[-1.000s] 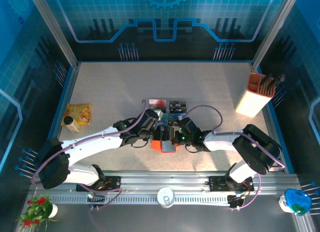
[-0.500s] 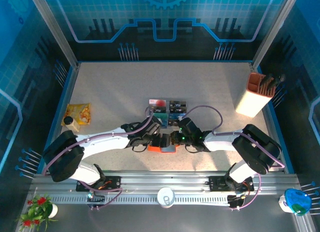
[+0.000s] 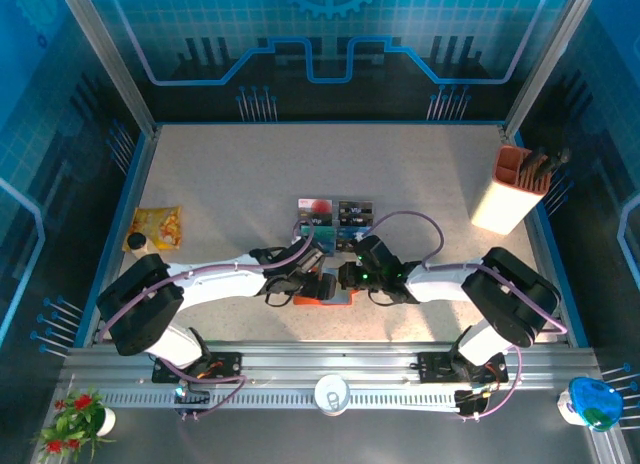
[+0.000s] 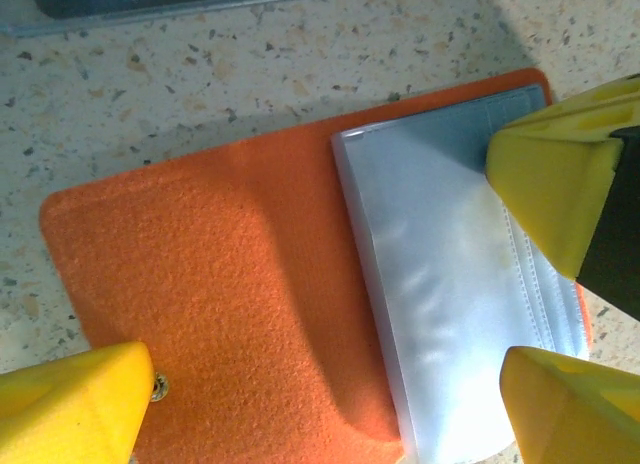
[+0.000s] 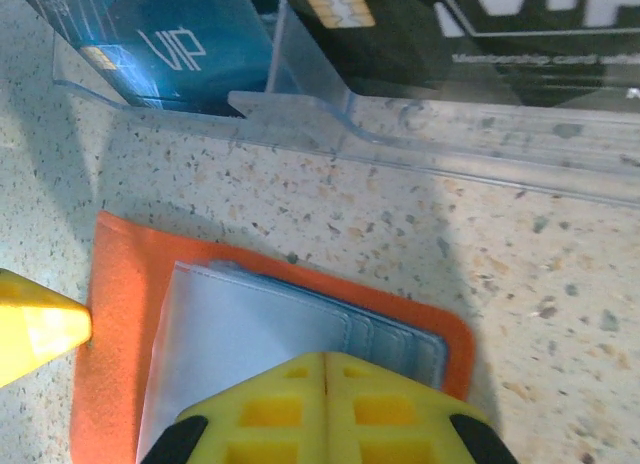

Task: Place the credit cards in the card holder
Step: Flip over the card slot on the card holder.

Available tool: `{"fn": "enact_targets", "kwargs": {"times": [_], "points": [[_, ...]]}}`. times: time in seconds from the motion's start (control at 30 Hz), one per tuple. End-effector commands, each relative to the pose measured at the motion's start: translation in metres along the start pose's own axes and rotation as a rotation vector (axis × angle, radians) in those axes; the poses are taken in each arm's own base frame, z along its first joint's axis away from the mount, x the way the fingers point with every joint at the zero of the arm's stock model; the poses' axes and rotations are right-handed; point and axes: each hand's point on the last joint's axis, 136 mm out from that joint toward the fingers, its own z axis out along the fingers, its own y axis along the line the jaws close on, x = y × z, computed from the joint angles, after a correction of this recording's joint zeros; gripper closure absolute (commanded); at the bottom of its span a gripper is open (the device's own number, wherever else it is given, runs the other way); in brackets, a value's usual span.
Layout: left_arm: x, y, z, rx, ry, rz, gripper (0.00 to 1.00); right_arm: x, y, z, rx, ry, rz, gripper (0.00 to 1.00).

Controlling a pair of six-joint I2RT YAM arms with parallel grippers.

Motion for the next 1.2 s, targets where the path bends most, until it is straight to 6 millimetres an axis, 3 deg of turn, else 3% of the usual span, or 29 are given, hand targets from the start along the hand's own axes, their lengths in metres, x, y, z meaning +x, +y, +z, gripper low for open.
{"fn": "enact_targets", "kwargs": {"times": [0.0, 0.23, 0.43, 0.73, 1.17], "points": [[0.01, 0.016, 0.005, -0.059, 0.024, 0.026, 0.09, 0.017, -0.003, 0.007, 0.021, 0.07, 0.008, 0.96], [0.017, 0.026, 0.011, -0.091, 0.037, 0.03, 0.11, 0.015, 0.0, 0.005, 0.015, 0.063, 0.013, 0.96], [0.023, 0.028, 0.018, -0.092, 0.057, 0.04, 0.25, 0.01, 0.006, -0.002, -0.005, 0.045, 0.017, 0.94], [0.024, 0.027, 0.02, -0.085, 0.058, 0.044, 0.35, -0.005, 0.014, -0.019, -0.02, -0.007, 0.018, 0.62], [0.021, 0.025, 0.017, -0.078, 0.048, 0.045, 0.35, -0.007, 0.029, -0.011, -0.096, 0.012, 0.035, 0.59]]}}
